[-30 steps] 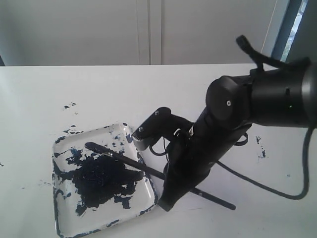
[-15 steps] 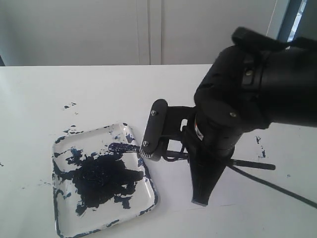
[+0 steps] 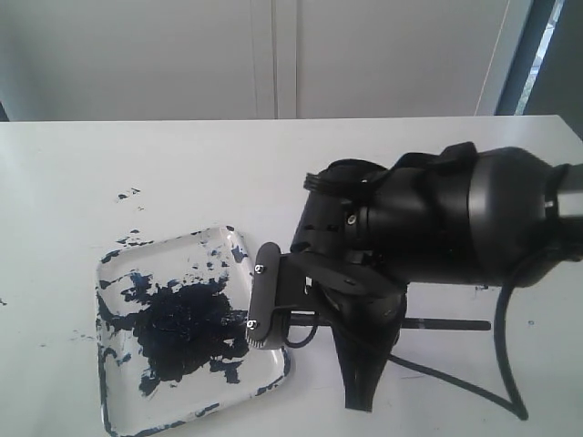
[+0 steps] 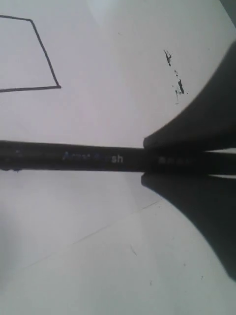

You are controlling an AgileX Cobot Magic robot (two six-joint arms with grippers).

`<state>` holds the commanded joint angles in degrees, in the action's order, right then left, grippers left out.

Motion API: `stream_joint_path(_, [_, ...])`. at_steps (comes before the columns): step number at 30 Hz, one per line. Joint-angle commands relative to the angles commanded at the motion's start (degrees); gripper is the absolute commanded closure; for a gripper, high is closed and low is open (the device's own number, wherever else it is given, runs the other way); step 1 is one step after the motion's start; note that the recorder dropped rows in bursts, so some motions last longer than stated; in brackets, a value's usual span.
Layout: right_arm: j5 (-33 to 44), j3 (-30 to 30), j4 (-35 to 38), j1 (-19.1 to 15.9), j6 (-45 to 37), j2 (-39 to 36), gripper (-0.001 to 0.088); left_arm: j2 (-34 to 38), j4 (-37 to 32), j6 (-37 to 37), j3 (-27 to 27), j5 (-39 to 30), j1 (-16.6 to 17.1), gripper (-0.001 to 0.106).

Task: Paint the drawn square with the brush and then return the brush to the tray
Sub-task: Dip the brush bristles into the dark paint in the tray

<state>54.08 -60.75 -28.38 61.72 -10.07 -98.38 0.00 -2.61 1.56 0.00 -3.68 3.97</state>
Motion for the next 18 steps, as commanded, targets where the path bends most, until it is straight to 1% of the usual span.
stream_joint_path(2, [-0.1, 0.0, 0.0, 0.5, 0.0, 0.0, 0.0868, 0.0, 0.0, 0.0, 0.0, 0.0, 0.0, 0.044])
stream_joint_path(8, [-0.4, 0.0, -1.2, 0.5, 0.3, -0.8, 0.0868, 0.0, 0.0, 0.0, 0.0, 0.0, 0.0, 0.044])
stream_joint_path(13, [-0.5, 0.0, -8.4, 0.5, 8.7, -2.5, 0.0868, 0.0, 0.0, 0.0, 0.0, 0.0, 0.0, 0.044])
stream_joint_path(16, [-0.6, 0.0, -10.7, 0.5, 11.2, -2.5, 0.0868, 0.0, 0.0, 0.0, 0.0, 0.0, 0.0, 0.044])
stream_joint_path(18, [-0.6, -0.1, -10.9, 0.5, 11.6, -2.5, 0.0868, 0.0, 0.0, 0.0, 0.0, 0.0, 0.0, 0.044])
